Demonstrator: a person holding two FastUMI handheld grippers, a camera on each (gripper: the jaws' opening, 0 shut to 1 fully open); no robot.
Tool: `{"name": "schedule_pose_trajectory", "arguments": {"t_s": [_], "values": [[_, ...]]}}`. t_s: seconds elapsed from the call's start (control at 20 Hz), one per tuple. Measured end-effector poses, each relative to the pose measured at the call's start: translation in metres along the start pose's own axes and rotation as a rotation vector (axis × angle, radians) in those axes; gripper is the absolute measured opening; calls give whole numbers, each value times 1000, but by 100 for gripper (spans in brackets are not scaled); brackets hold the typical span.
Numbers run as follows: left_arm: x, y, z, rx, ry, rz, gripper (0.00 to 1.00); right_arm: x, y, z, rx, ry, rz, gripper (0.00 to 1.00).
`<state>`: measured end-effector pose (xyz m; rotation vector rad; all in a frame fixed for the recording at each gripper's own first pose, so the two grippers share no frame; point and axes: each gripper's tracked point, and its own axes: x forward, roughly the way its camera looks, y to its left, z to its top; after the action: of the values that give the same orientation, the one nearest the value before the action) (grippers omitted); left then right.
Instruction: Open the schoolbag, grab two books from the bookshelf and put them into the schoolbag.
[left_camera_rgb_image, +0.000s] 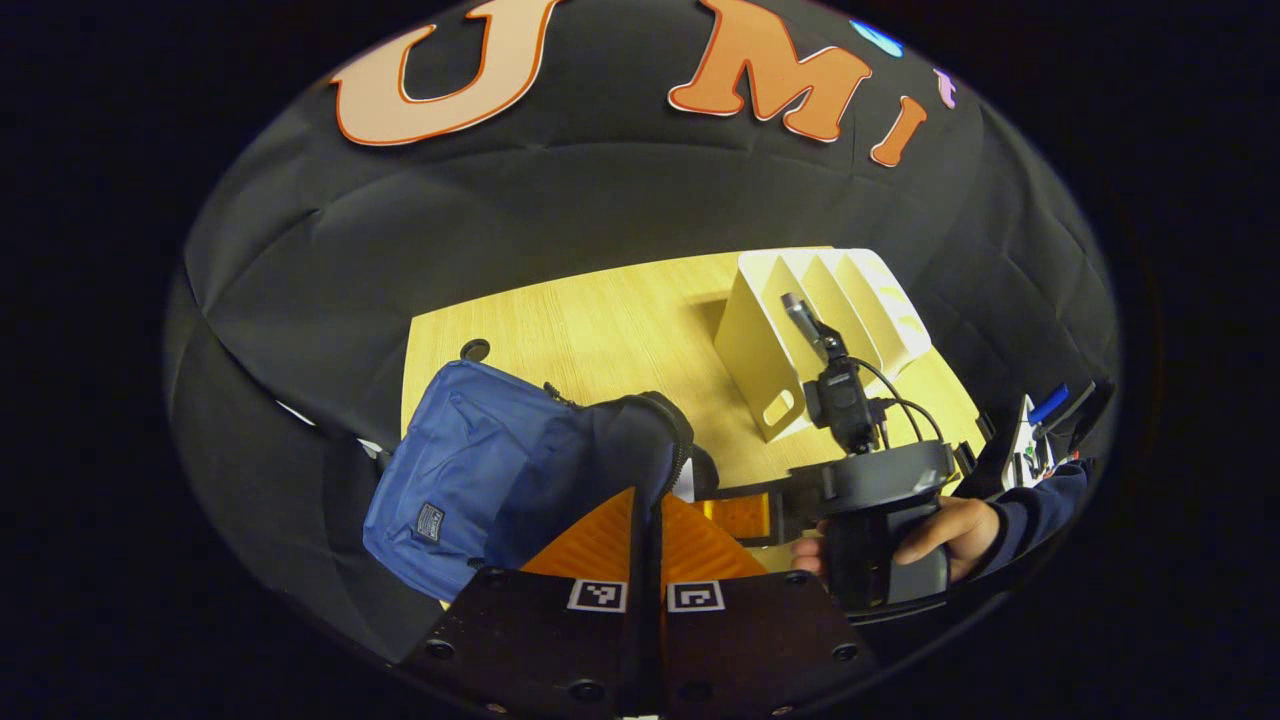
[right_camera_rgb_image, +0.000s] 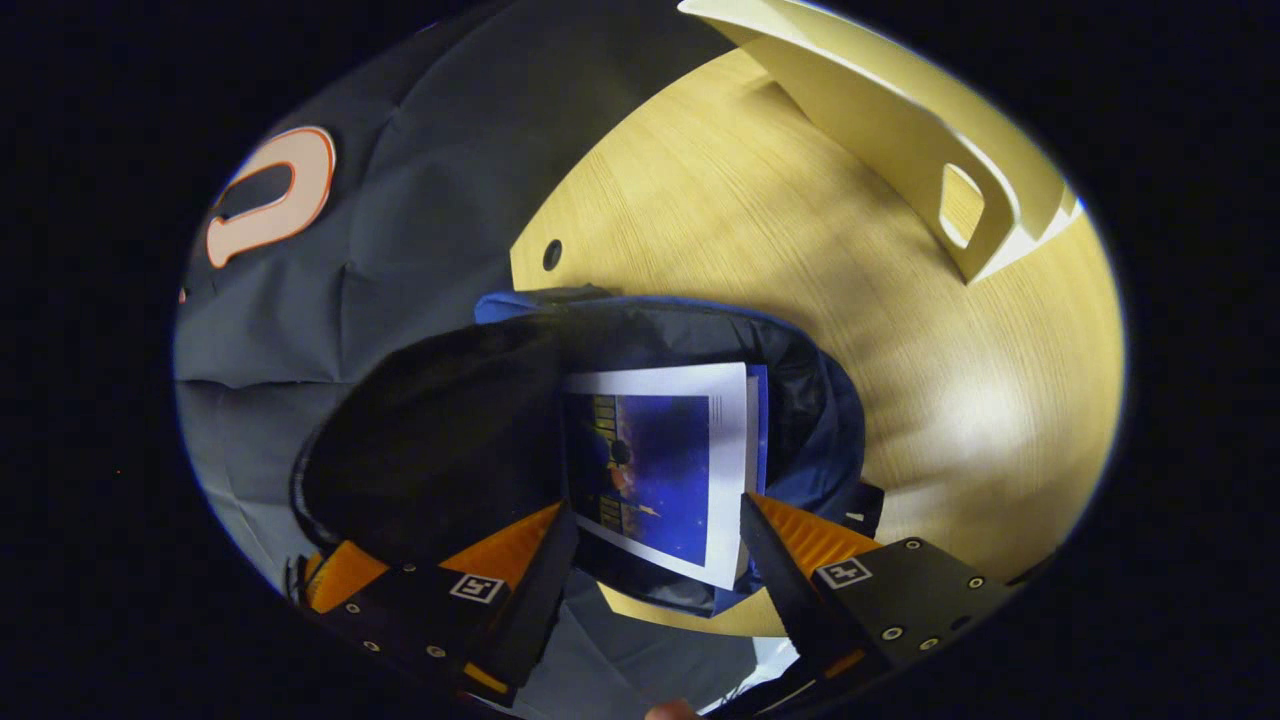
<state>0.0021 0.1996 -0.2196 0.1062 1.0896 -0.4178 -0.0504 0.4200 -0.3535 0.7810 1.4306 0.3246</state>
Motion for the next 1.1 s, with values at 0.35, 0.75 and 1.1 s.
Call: {"name": "schedule_pose_trajectory", "arguments": {"t_s": [0.35,0.75,1.1], "values": [[2,-7,-5,11,8,-21,1,21,4,-19,25,61,45,98],[3,-6,-7,-16,5,-35,1,19,20,-26,8,82,90,99],[18,-22,-16,-28,23,-10,2,-50,-15,24,-35,-93,41,96]]}}
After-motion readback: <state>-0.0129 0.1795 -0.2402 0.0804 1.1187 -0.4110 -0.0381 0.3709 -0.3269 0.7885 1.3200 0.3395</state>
